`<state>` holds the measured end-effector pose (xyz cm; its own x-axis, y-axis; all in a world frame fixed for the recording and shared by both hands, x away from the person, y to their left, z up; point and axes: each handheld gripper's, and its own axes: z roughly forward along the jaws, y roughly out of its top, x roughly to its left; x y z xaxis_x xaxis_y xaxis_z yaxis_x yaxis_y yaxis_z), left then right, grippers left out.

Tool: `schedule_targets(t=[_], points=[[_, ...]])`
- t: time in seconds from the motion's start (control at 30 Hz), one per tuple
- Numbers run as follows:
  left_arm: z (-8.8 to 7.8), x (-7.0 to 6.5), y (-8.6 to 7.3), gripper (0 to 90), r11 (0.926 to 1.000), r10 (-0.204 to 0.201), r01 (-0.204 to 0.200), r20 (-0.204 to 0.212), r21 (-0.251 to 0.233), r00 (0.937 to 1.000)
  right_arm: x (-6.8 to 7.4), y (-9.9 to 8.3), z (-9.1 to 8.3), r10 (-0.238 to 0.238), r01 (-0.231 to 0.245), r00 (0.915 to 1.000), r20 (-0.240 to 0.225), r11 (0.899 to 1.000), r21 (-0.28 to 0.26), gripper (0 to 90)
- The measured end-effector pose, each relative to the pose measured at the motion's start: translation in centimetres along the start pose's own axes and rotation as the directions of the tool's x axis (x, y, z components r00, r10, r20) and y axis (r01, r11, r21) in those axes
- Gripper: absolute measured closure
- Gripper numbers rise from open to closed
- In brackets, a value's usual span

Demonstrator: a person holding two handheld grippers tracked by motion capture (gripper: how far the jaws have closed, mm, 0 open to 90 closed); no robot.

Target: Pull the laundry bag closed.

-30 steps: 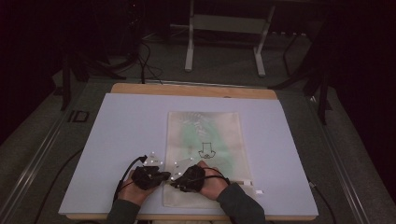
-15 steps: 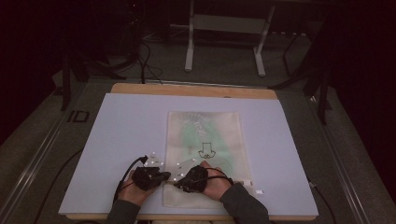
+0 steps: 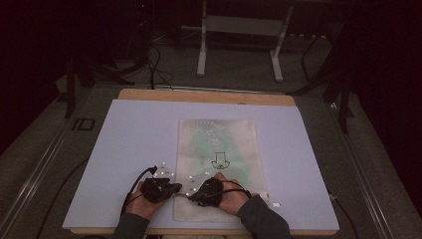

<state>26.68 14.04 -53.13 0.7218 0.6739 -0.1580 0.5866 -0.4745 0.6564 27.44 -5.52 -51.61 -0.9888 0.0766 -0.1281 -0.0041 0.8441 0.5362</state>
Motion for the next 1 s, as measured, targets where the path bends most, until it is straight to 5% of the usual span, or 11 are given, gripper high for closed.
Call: schedule_targets(t=[1.0], points=[[0.00,0.01,0.01,89.6,1.0000,0.002,-0.002,0.001,0.001,1.0000,-0.01,-0.72,-0.88,-0.009,0.009,1.0000,0.000,1.000,0.029,82.4]])
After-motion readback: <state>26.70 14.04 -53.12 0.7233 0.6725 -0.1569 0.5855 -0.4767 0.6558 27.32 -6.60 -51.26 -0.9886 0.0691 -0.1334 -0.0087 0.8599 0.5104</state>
